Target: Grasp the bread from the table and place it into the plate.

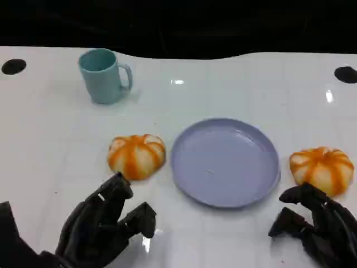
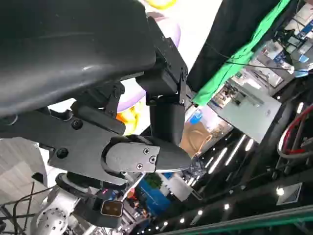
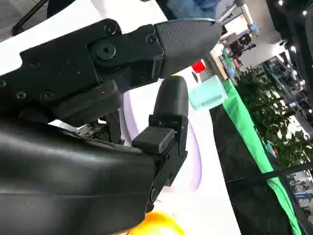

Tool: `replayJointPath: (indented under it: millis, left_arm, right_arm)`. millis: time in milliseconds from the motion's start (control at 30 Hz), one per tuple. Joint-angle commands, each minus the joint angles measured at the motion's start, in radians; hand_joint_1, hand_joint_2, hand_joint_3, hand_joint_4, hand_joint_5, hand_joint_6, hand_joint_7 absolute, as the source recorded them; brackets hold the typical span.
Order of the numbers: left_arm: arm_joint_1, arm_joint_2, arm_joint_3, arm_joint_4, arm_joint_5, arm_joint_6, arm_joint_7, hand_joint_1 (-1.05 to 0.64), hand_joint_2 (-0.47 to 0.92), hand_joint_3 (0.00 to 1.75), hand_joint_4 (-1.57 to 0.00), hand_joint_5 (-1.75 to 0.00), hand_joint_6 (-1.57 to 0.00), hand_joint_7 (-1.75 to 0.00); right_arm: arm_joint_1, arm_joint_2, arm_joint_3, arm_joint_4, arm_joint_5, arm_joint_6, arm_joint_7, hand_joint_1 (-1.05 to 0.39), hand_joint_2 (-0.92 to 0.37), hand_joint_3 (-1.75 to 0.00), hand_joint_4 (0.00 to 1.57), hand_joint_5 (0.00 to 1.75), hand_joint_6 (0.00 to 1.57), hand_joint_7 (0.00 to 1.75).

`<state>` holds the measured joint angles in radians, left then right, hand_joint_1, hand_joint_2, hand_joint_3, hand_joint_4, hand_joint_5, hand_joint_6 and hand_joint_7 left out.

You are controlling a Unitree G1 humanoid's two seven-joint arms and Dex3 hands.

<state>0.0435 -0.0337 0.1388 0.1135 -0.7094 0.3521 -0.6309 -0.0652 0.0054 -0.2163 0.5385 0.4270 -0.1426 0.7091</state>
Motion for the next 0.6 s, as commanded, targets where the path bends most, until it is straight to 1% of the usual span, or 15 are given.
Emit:
replayJointPath:
  millis: [33,167,333,467,600]
  left_arm:
    - [0.008,0.011,-0.002,-0.005,0.01,-0.005,-0.01,-0.56,0.92,0.34,-0.77,-1.75,-0.66,-1.58]
    - [0.013,0.011,-0.005,-0.014,0.011,-0.004,-0.001,-0.56,0.92,0.34,-0.77,-1.75,-0.66,-1.58]
    - [0.014,0.013,-0.008,-0.019,0.008,0.007,-0.001,-0.56,0.92,0.34,-0.77,-1.75,-0.67,-1.58]
    - [0.012,0.013,-0.008,-0.015,0.011,0.003,-0.001,-0.58,0.92,0.33,-0.78,-1.75,-0.67,-1.59]
    - [0.006,0.01,-0.006,-0.007,0.011,-0.006,-0.007,-0.57,0.92,0.34,-0.78,-1.75,-0.67,-1.58]
  right_arm:
    - [0.012,-0.004,-0.002,-0.01,0.004,-0.002,-0.008,-0.53,-0.92,-0.23,0.69,1.49,0.64,1.13]
    - [0.012,-0.005,-0.003,-0.008,0.009,-0.007,0.008,-0.51,-0.92,-0.26,0.67,1.5,0.62,1.14]
    - [0.01,-0.004,-0.005,-0.007,0.007,-0.005,0.0,-0.52,-0.92,-0.23,0.68,1.5,0.62,1.14]
    - [0.009,-0.006,-0.006,-0.008,0.01,0.008,0.0,-0.53,-0.92,-0.23,0.68,1.48,0.63,1.13]
    - [0.003,-0.009,-0.003,-0.002,0.006,0.005,0.002,-0.53,-0.92,-0.23,0.68,1.48,0.63,1.13]
